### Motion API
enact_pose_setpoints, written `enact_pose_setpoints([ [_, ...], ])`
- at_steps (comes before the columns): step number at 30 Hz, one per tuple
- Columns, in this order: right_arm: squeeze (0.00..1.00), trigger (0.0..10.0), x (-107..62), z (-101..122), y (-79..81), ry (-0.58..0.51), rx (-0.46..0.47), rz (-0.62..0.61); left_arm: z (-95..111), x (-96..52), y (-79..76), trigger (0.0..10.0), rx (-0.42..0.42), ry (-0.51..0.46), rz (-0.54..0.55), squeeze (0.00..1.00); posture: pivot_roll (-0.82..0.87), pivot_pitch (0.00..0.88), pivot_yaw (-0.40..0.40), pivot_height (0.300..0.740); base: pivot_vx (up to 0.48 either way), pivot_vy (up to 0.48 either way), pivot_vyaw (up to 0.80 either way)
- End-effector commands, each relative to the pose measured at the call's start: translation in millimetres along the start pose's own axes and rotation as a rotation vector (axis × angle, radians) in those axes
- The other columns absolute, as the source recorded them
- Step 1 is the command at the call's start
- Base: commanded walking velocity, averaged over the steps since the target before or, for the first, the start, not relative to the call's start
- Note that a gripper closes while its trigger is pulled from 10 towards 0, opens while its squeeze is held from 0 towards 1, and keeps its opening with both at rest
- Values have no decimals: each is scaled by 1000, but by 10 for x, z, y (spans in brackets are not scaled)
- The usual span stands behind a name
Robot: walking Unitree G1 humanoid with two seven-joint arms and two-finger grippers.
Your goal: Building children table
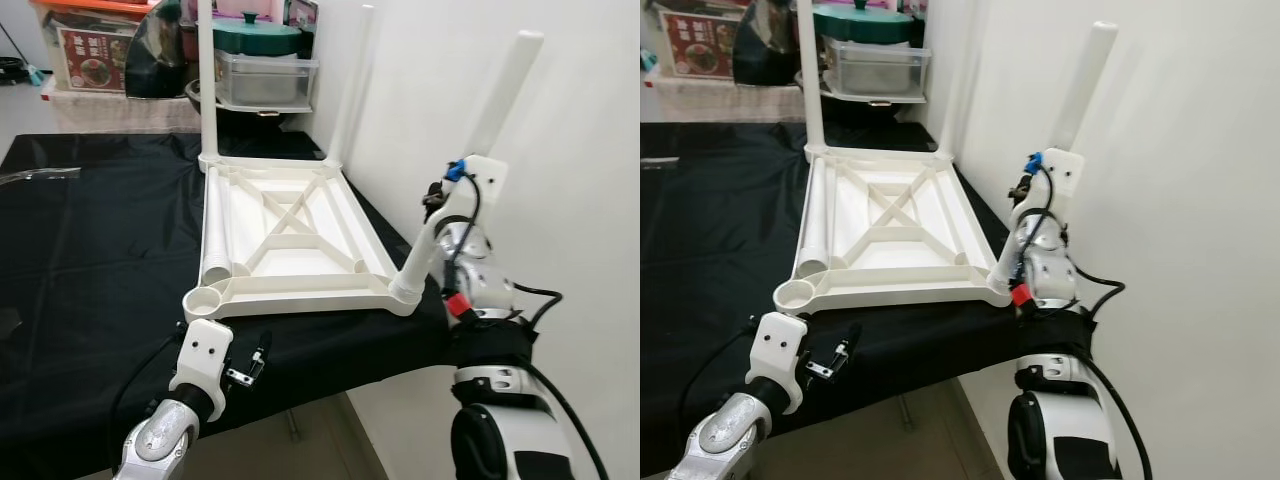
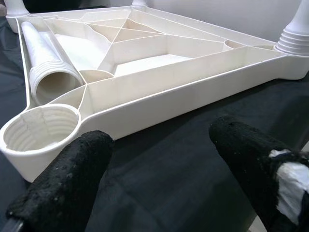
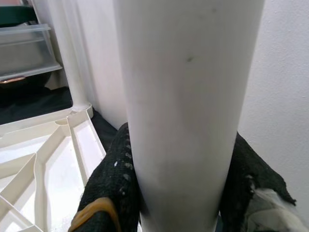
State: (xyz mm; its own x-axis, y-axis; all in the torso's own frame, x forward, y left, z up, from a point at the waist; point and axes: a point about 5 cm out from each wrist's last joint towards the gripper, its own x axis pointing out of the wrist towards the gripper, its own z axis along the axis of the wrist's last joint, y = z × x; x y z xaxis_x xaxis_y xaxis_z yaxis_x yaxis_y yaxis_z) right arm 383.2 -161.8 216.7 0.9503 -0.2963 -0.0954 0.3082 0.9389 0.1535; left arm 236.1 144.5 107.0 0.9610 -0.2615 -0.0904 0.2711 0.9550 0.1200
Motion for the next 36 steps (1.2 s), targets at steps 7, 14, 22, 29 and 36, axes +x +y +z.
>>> enact_pose_setpoints([
  [7,0,10000,-32,-415,43,234,-53,29,-7,24,-13,10000,6,3,-1,0,6,0,-145,740,0,0,0],
  [14,0,10000,-54,-324,3,205,-57,46,-15,18,-36,10000,3,5,-7,0,4,0,-141,740,0,0,0],
  [22,584,10000,-48,-267,-149,147,-105,101,-5,37,-9,10000,9,2,-10,0,4,0,-136,740,0,0,0],
  [29,0,10000,-39,-113,-211,97,-129,130,-7,36,-19,10000,11,1,-17,0,3,0,-132,740,0,0,0],
  [36,0,10000,-66,194,-304,-16,-170,193,-13,21,14,10000,17,4,-16,0,3,0,-130,740,0,0,0],
])
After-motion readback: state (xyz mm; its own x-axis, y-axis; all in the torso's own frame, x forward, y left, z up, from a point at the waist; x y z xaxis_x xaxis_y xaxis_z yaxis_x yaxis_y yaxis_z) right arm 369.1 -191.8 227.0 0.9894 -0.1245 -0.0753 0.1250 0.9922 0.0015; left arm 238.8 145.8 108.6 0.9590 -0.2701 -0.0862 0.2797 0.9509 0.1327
